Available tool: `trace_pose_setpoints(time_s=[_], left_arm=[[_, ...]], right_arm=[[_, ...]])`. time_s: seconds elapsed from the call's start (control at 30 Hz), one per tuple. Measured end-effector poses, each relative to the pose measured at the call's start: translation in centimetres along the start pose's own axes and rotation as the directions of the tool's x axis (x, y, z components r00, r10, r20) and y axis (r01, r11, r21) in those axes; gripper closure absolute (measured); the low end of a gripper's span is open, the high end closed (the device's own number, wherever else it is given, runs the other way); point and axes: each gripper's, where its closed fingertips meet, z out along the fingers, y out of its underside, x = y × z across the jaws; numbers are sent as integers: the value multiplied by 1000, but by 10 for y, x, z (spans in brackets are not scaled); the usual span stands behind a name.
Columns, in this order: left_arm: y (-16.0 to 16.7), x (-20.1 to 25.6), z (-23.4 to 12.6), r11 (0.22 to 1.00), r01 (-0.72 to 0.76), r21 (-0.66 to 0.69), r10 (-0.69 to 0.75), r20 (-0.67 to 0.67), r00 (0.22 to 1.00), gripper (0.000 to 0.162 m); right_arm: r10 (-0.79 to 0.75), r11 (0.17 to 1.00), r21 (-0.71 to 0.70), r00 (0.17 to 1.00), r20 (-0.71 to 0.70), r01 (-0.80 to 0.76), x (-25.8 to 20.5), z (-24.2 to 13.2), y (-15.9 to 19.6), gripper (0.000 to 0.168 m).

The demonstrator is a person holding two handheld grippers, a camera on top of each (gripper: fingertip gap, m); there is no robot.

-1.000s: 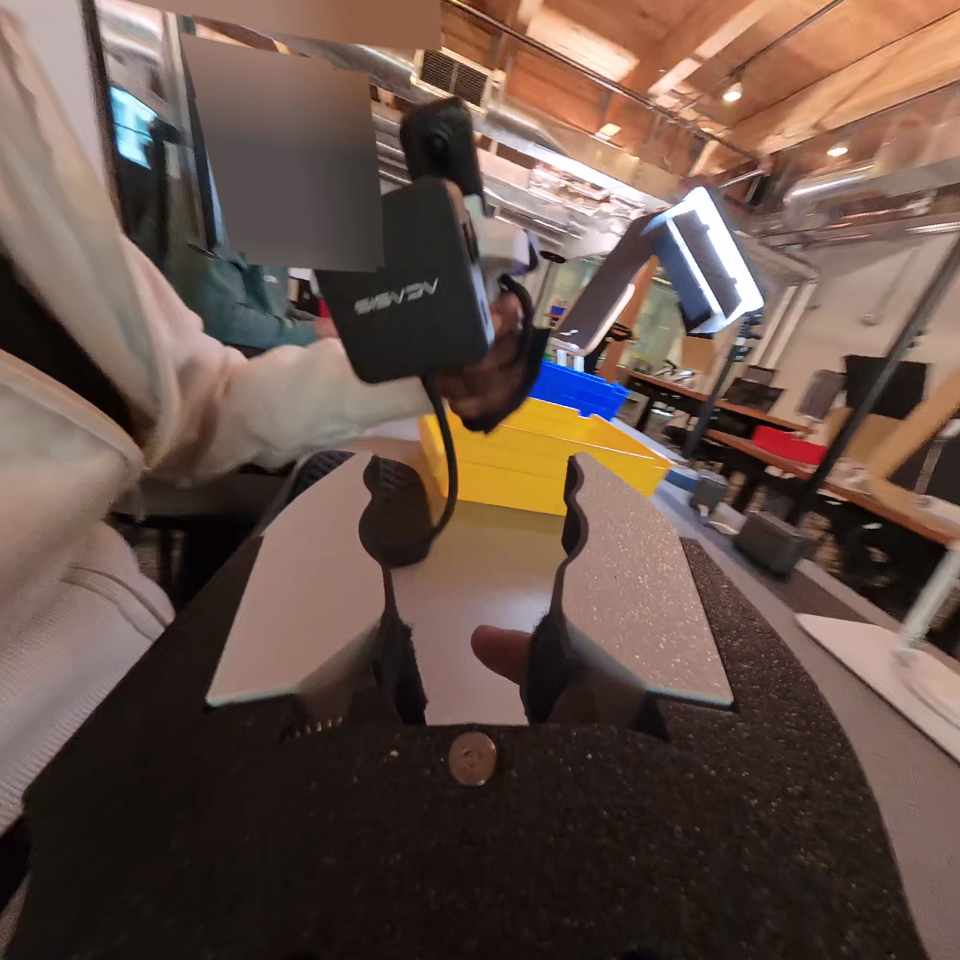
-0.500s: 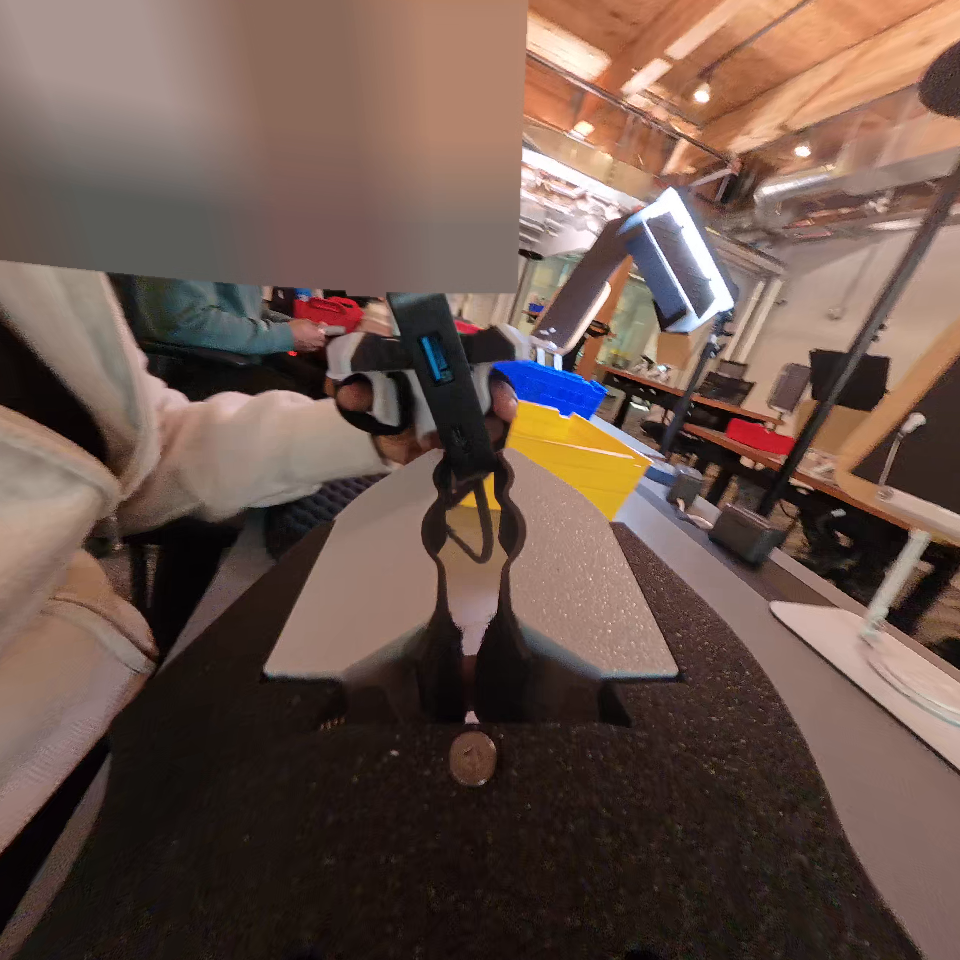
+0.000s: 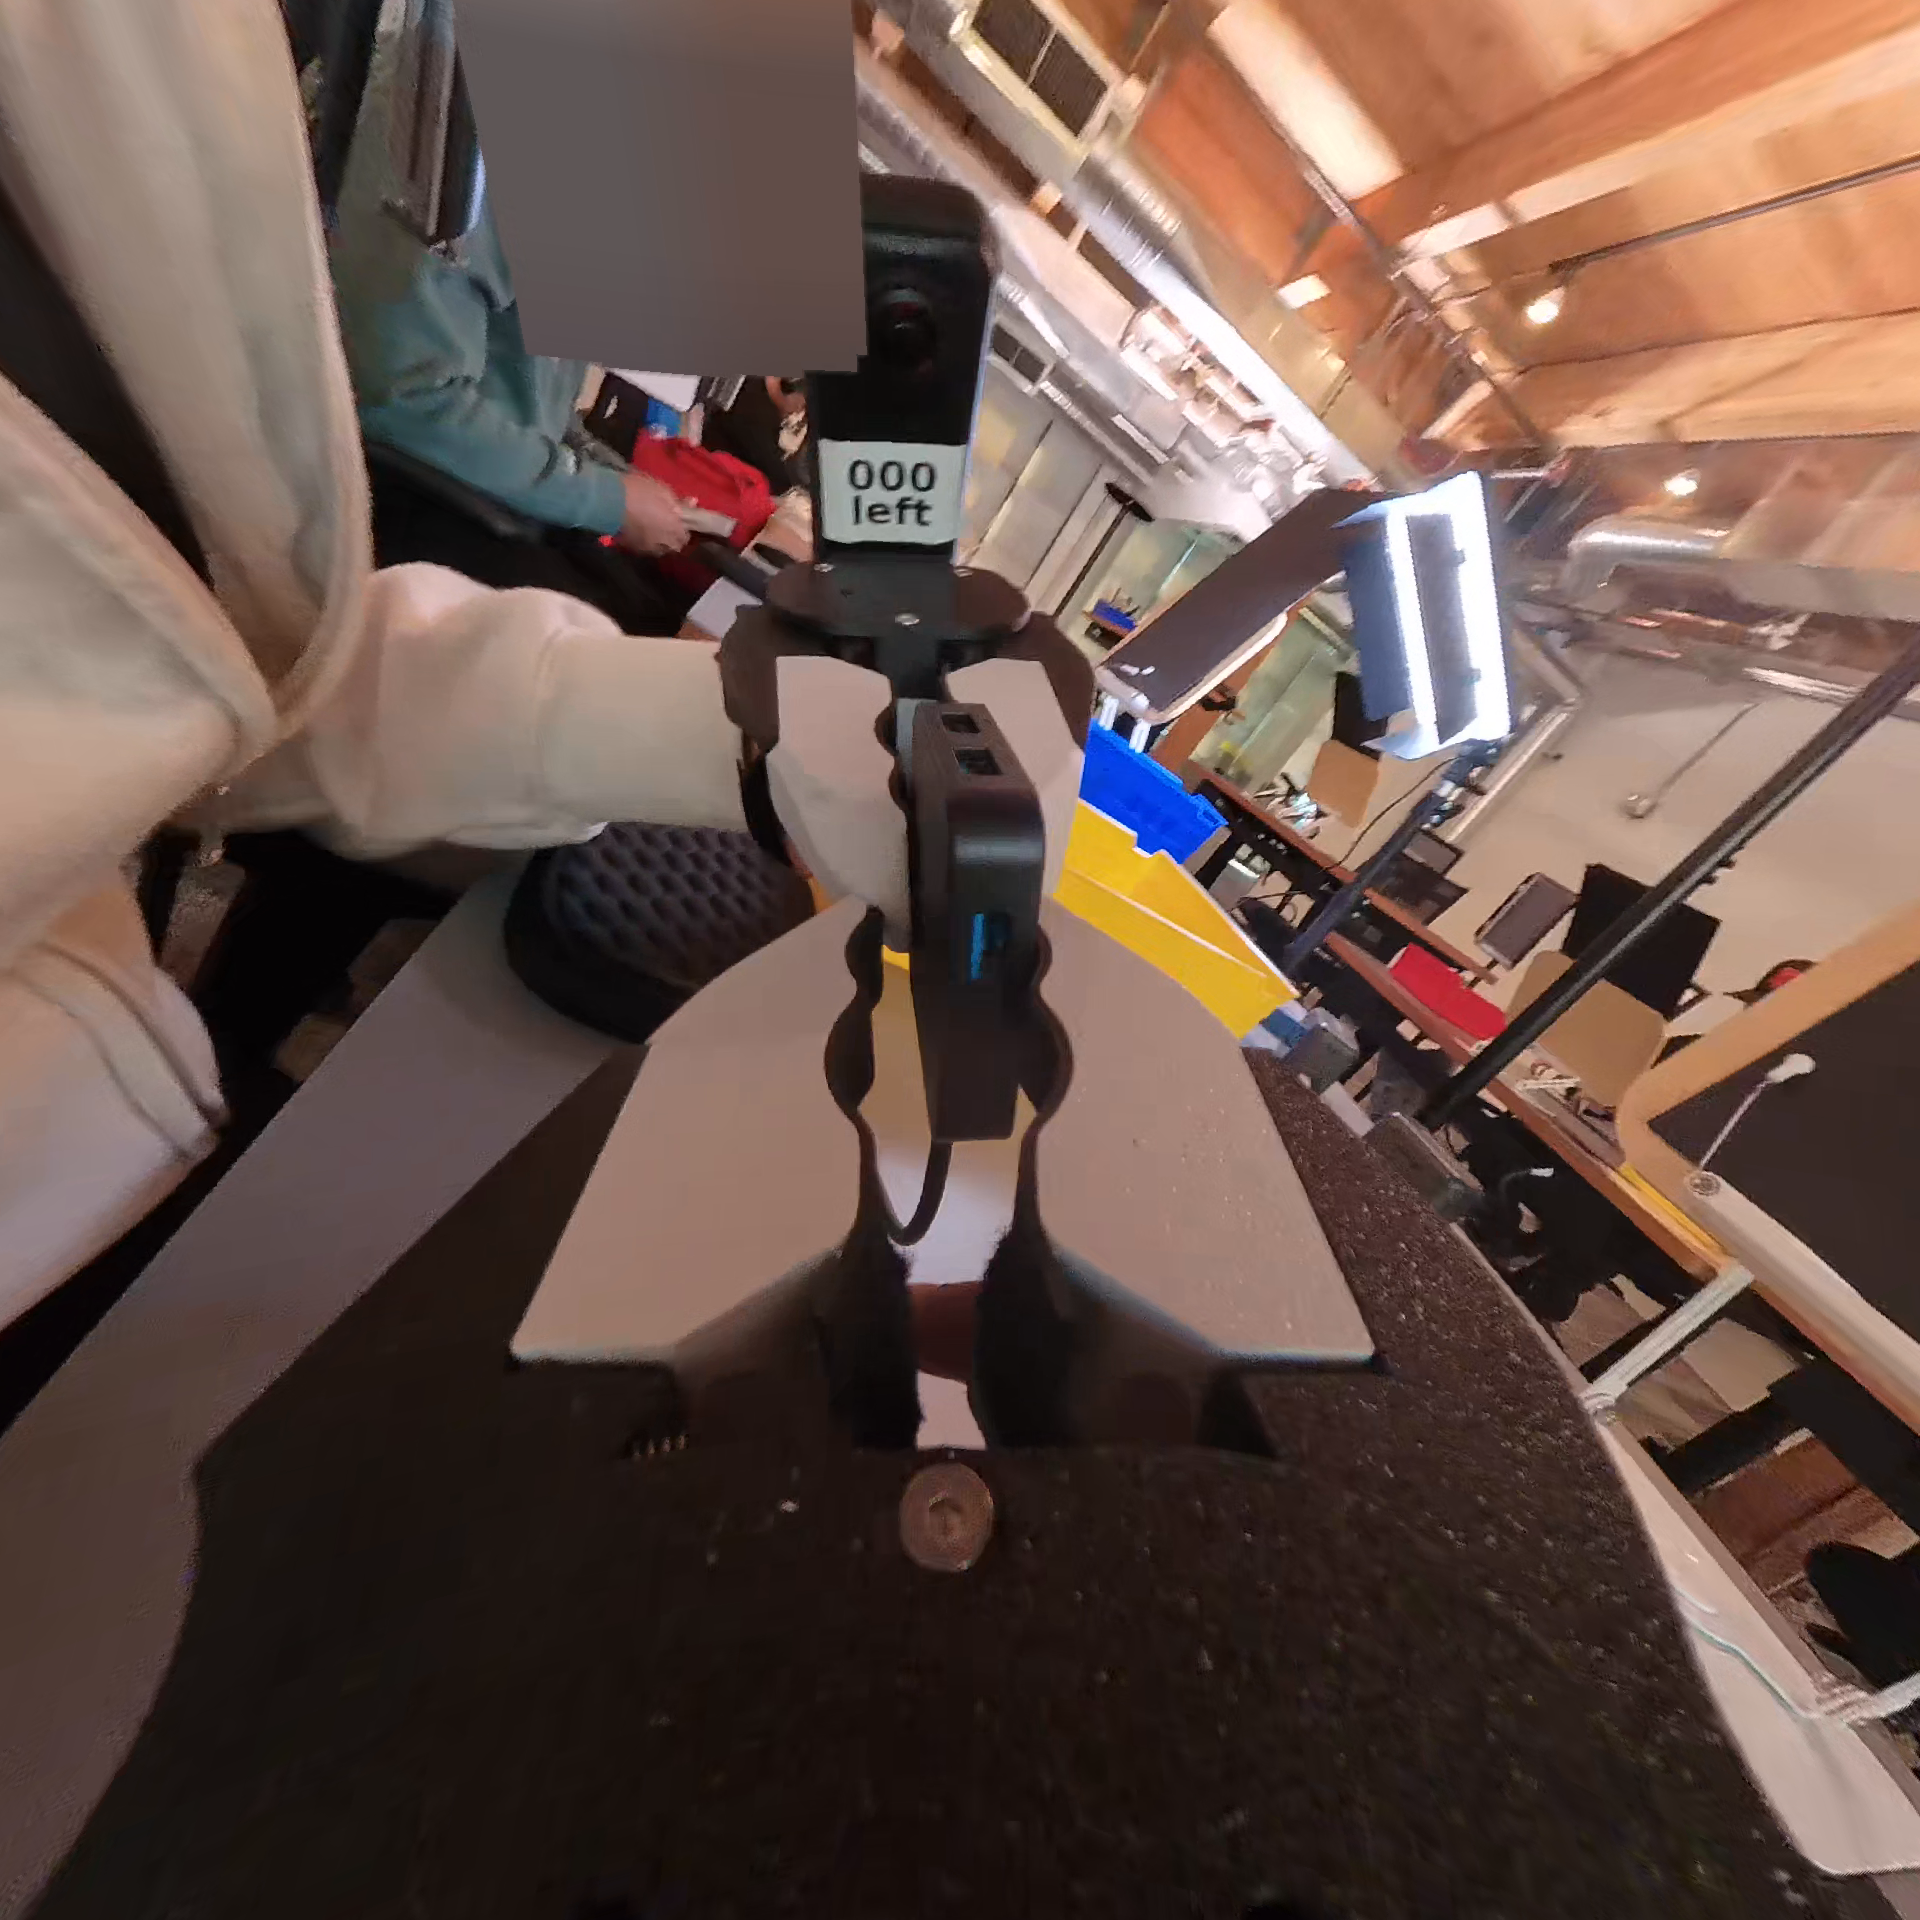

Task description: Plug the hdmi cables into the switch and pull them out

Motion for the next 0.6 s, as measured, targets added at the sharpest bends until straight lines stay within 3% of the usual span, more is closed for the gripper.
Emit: trace_pose_setpoints(time_s=[0.1, 0.23, 0.33, 0.5, 0.6], left_arm=[[0, -4, -1, 998, 65, -10, -65, 26, 998, 142], [16, -26, -26, 974, 7, -227, 31, 164, 986, 119], [29, -59, -91, 921, 56, -385, 87, 344, 935, 117], [76, -91, -235, 816, 373, -441, 16, 663, 749, 117], [128, -95, -293, 711, 446, -543, 54, 675, 736, 115]], right_arm=[[-10, 1000, -21, 1000, 6, 10, 1, -3, -2, 150], [-10, 1000, 26, 993, -120, 14, 23, -18, -13, 154], [52, 992, 127, 978, -202, -26, 41, -35, -25, 154], [96, 985, 162, 963, -252, -56, 52, -42, -25, 154], [91, 989, 135, 968, -233, -60, 48, -37, -21, 154]])
